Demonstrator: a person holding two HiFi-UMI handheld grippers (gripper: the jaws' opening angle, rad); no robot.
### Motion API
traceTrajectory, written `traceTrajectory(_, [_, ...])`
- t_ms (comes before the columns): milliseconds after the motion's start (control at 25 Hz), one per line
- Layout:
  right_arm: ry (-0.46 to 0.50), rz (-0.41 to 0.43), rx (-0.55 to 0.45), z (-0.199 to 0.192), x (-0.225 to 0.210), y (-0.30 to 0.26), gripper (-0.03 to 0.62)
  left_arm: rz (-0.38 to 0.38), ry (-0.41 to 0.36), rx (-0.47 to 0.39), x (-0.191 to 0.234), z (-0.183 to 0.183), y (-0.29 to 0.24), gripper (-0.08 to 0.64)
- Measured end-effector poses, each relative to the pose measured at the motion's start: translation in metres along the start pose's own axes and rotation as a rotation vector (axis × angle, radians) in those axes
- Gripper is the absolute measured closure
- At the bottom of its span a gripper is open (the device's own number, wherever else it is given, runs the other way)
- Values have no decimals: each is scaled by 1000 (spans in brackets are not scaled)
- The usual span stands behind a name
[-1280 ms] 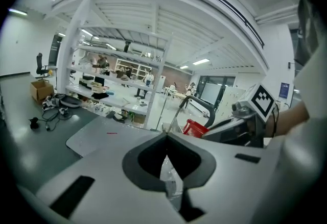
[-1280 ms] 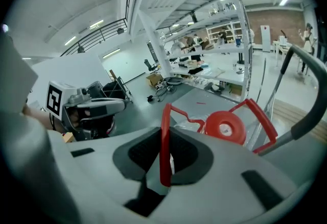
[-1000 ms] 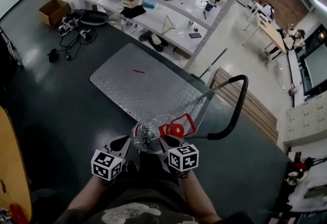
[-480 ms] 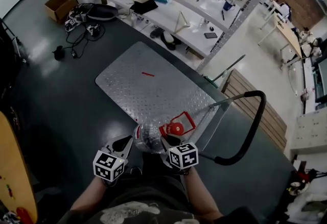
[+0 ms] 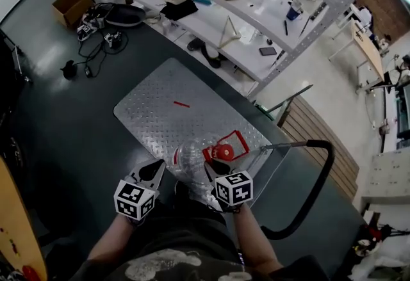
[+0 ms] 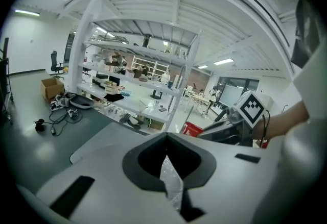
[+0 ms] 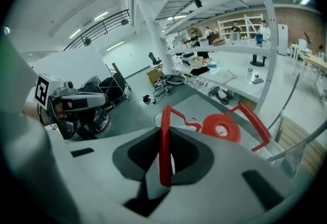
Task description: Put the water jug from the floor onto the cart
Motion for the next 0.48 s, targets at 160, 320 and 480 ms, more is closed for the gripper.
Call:
traceTrajectory(160, [42,-63,-8,28,-30,-19,554,2,1,2,14,18,-23,553])
traceTrajectory(320, [53,-149,2,45,-56,-37,552,-22,-15,6,29,39,-40,554])
traceTrajectory(480, [-1,-216,-8,62,-79,-59,552,-74,-33,40,54,56,-69,554])
Point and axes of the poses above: the fingertips, and each gripper's own axes: y backward along the fingers, x to its left, z out of its top, the point moved 6 cm from there along y, backward along the fingers, and after that the axes turned 3 degrees about z, right-handed, at the moved point
